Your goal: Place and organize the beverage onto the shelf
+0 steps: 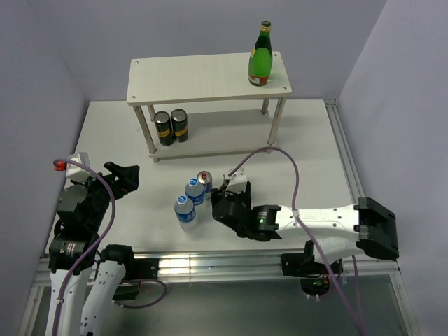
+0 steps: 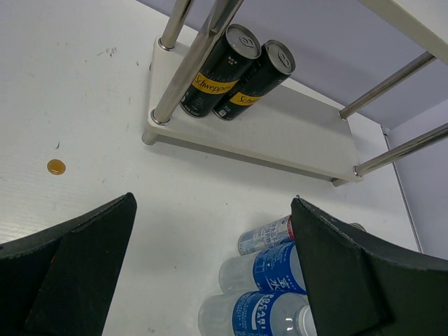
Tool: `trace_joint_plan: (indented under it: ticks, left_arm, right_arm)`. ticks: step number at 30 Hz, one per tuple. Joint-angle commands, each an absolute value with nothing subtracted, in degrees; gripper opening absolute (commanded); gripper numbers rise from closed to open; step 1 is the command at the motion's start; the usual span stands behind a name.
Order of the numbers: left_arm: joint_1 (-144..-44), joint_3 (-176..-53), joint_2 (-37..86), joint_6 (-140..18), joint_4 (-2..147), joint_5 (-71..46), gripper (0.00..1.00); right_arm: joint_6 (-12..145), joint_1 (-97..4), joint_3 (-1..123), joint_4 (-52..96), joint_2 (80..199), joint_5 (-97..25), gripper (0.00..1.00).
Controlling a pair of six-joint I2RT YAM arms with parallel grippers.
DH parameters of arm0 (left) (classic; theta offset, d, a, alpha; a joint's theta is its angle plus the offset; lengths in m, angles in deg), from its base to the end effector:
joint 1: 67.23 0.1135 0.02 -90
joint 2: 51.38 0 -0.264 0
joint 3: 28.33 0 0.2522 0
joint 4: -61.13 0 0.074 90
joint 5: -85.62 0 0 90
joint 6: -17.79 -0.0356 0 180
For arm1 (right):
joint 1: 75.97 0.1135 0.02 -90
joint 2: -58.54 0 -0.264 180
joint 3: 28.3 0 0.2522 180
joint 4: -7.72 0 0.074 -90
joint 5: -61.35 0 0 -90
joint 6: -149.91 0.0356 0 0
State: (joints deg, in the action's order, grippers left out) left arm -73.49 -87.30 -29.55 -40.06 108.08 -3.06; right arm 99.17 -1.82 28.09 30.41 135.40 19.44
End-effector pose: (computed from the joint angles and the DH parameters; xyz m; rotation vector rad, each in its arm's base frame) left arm 0.0836 -0.0083 0.3453 -0.4121 1.7166 -0.4697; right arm 0.0986 0.2502 0.2155 -0.2327 2.0403 0.2362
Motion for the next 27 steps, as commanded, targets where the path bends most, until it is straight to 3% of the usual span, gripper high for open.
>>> trace_joint_plan:
  ticks: [1, 11, 17, 27]
  left_arm:
    - [-72.94, -87.17, -30.37, -41.36, 105.12, -3.86, 0.99]
    - [-72.59, -87.17, -30.55, -41.09, 105.47, -3.42, 0.99]
    - [-72.59, -87.17, -30.72, -40.92, 105.65, -3.15, 0.99]
    - [-72.5, -87.0, -31.6, -40.92, 105.39, -3.15, 0.99]
  right_arm:
    - [97.53, -1.44, 37.65, 30.7, 127.81, 28.12, 0.0]
    - [71.45, -6.95, 67.94, 25.61, 133.23, 26.72, 0.0]
    - [67.21, -16.1, 88.86, 32.36, 143.86, 19.96, 0.0]
    - [64.03, -26.31, 108.5, 38.08, 158.55, 16.62, 0.0]
